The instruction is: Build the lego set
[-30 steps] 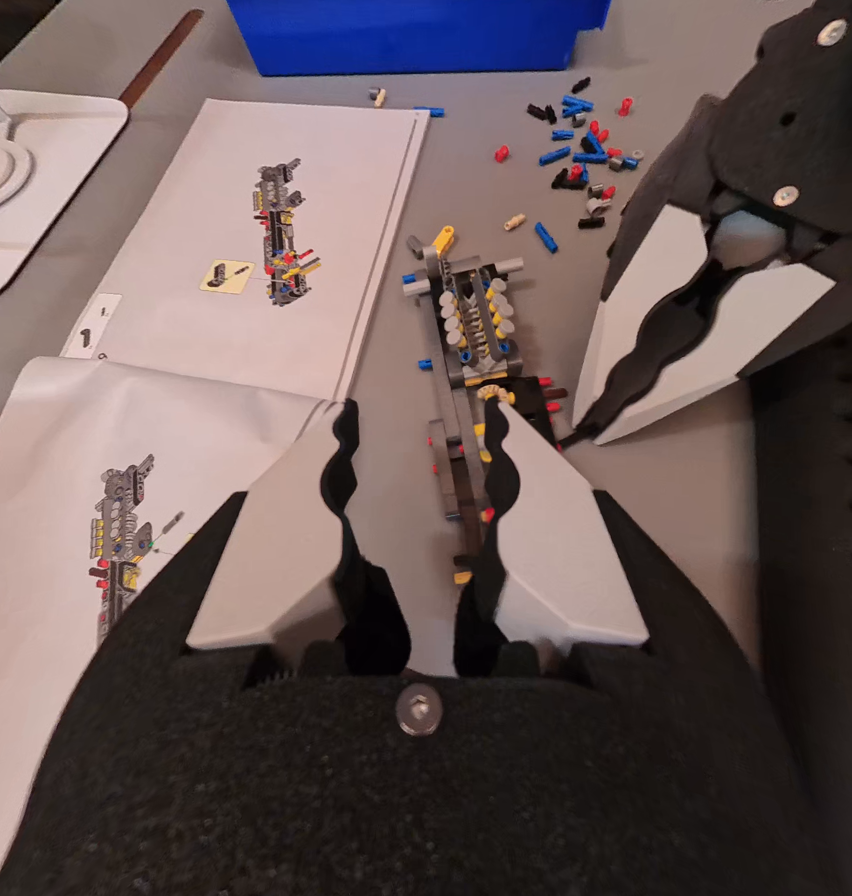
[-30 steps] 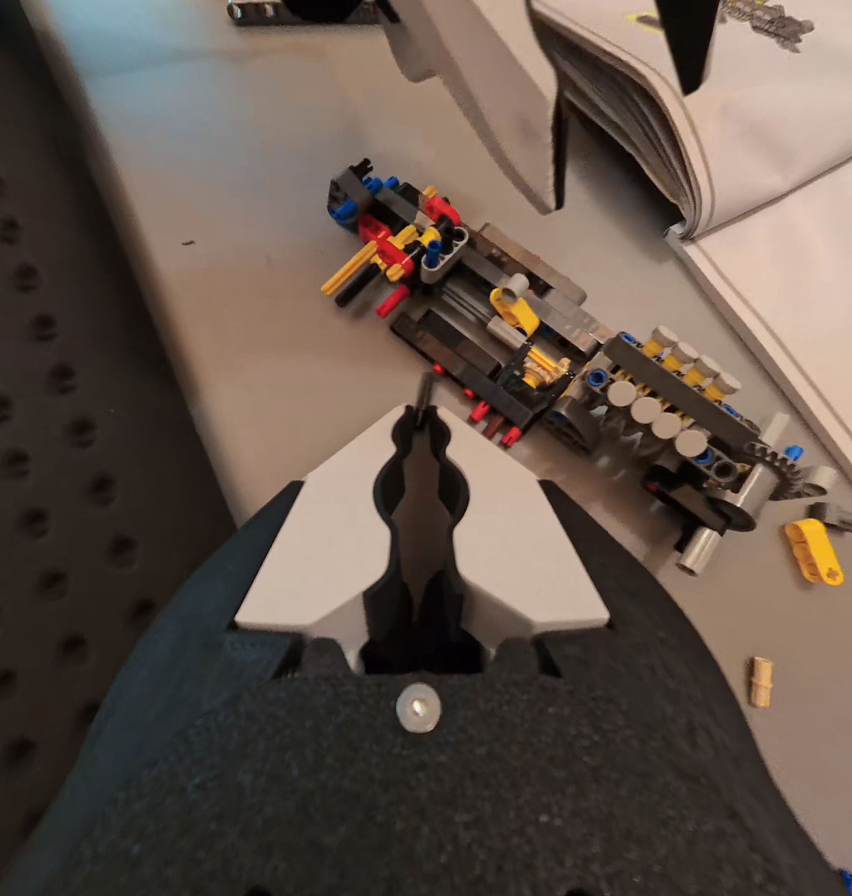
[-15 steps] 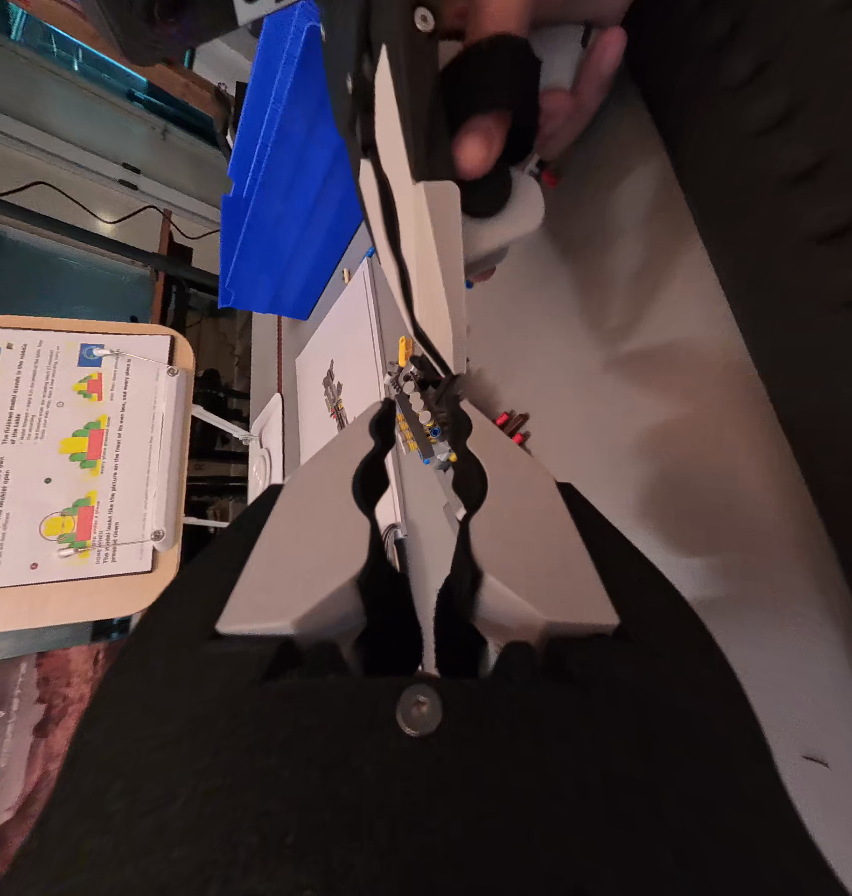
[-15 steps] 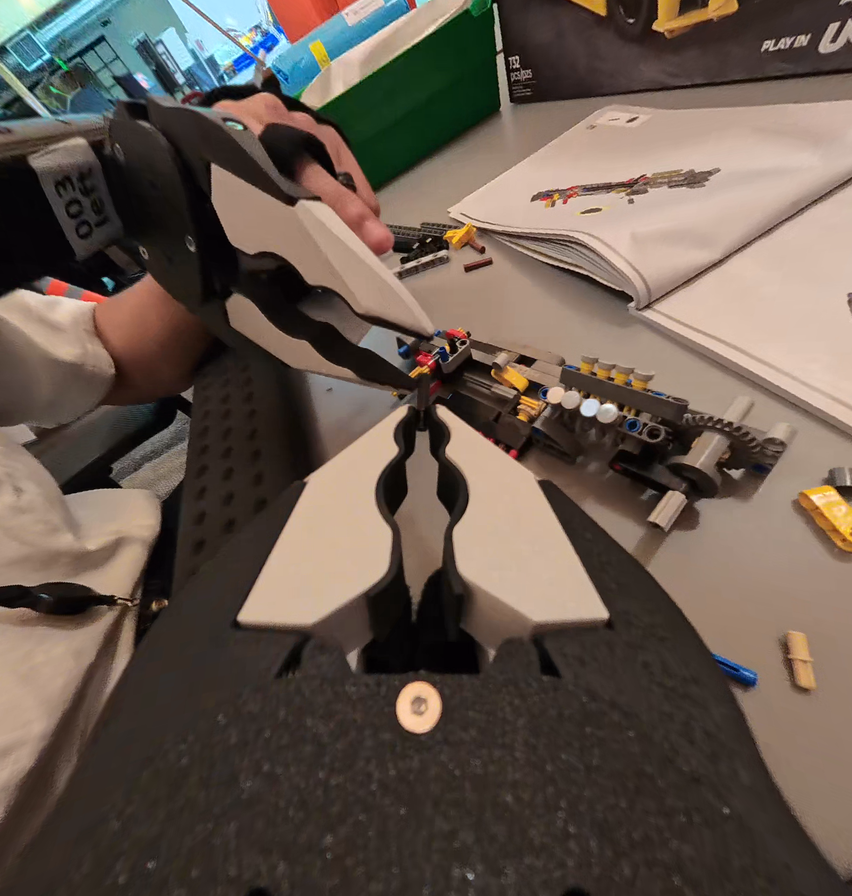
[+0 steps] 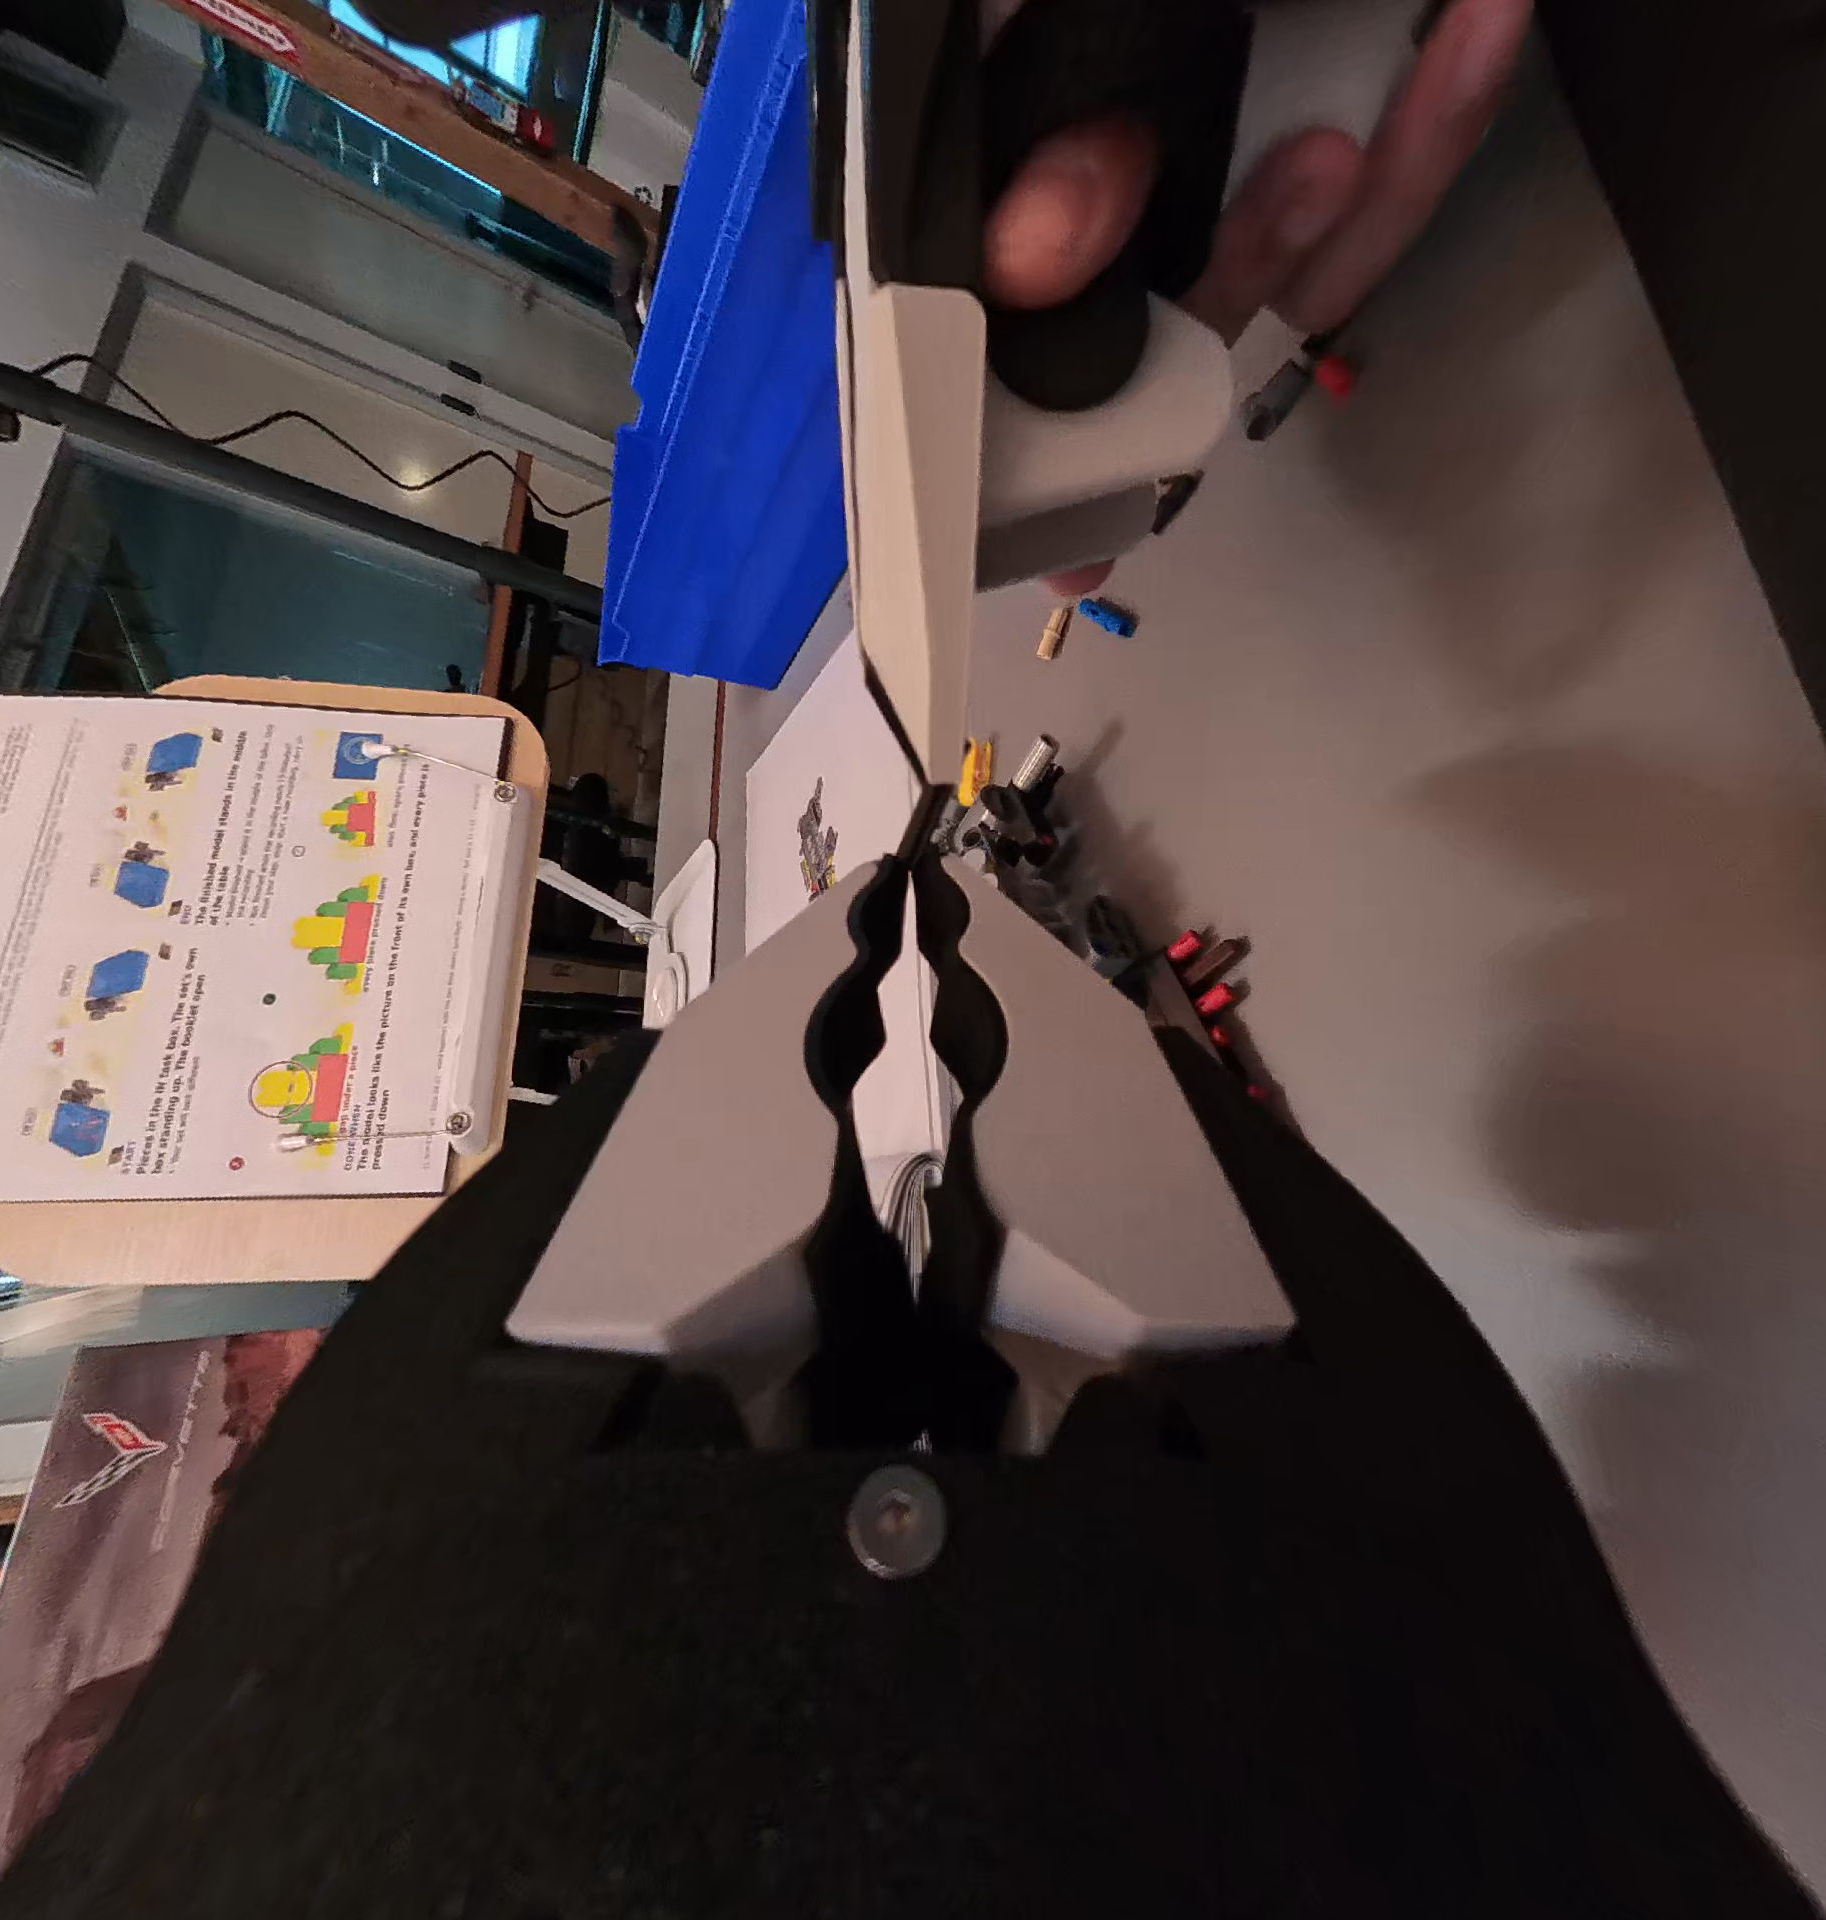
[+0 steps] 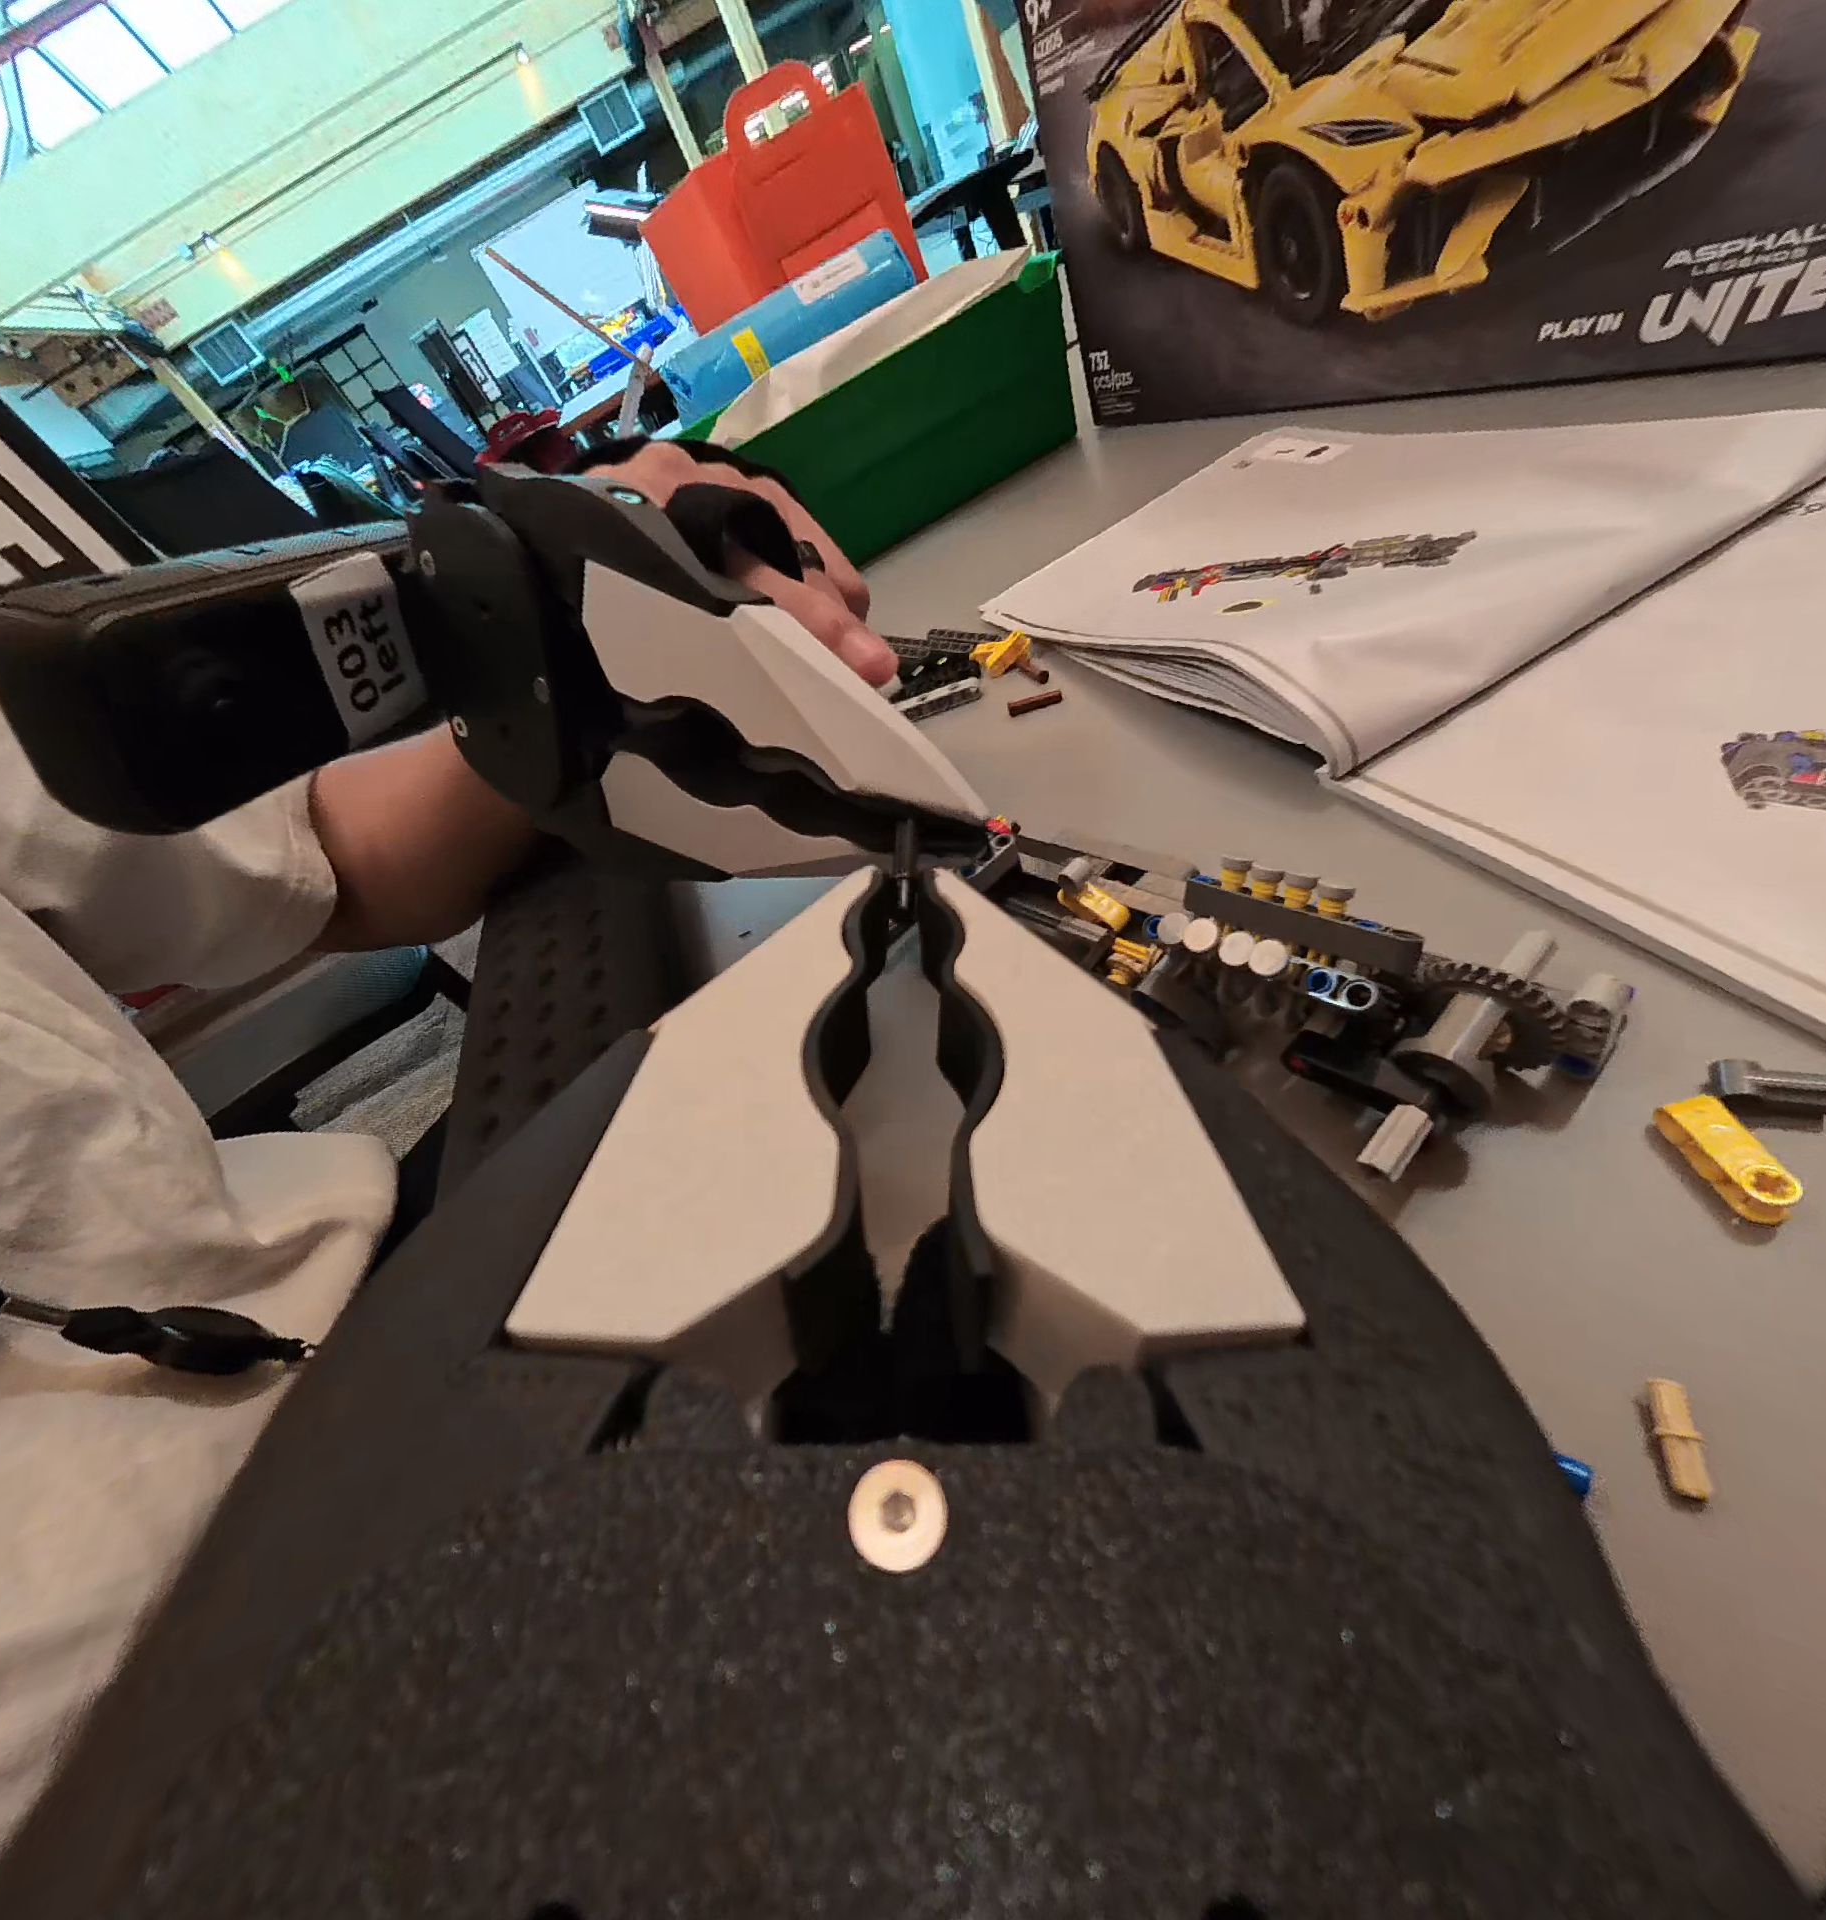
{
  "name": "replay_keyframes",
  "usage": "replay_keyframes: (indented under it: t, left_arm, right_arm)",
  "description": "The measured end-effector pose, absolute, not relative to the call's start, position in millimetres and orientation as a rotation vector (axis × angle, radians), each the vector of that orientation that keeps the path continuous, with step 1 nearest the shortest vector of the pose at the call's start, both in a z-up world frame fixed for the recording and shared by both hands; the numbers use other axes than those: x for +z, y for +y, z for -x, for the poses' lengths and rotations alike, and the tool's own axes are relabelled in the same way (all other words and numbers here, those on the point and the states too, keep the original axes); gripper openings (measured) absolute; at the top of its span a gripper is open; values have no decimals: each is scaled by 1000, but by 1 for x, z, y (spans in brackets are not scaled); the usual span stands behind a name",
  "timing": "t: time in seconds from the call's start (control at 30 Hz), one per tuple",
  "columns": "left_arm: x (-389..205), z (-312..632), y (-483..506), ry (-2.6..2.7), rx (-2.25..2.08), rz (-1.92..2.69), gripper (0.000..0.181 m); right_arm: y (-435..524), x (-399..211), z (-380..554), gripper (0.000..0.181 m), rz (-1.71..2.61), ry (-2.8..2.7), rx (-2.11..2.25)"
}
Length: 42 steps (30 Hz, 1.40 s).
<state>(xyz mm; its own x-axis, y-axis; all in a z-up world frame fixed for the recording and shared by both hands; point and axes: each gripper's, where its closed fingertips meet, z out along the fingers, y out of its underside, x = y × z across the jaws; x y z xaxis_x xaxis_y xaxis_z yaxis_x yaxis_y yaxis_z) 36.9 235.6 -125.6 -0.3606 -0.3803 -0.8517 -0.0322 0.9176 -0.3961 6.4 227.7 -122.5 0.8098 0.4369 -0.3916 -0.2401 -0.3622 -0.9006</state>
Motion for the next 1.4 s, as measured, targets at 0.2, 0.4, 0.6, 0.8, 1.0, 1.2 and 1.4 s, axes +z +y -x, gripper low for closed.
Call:
replay_keyframes:
  t: [0.2,0.4,0.6,0.8,1.0,1.2,1.4]
  left_arm:
    - [-137,-41,238,1888,-227,204,2]
    - [-139,-41,234,1881,-211,175,4]
    - [-129,-47,236,1863,-331,347,2]
    - [-128,-49,228,1857,-431,430,2]
    - [-126,-50,229,1850,-489,513,2]
    - [-125,-48,227,1835,-449,464,2]
    - [-111,-42,226,1773,-491,397,2]
  right_arm:
    - [229,-132,-8,4,1863,-133,706]
    - [230,-135,-8,4,1882,-137,682]
    - [232,-118,-16,5,1774,-138,594]
    - [232,-110,-16,6,1719,-158,534]
    - [233,-111,-20,10,1723,-153,499]
    - [231,-111,-17,4,1733,-163,531]
    - [225,-102,-19,4,1677,-118,694]
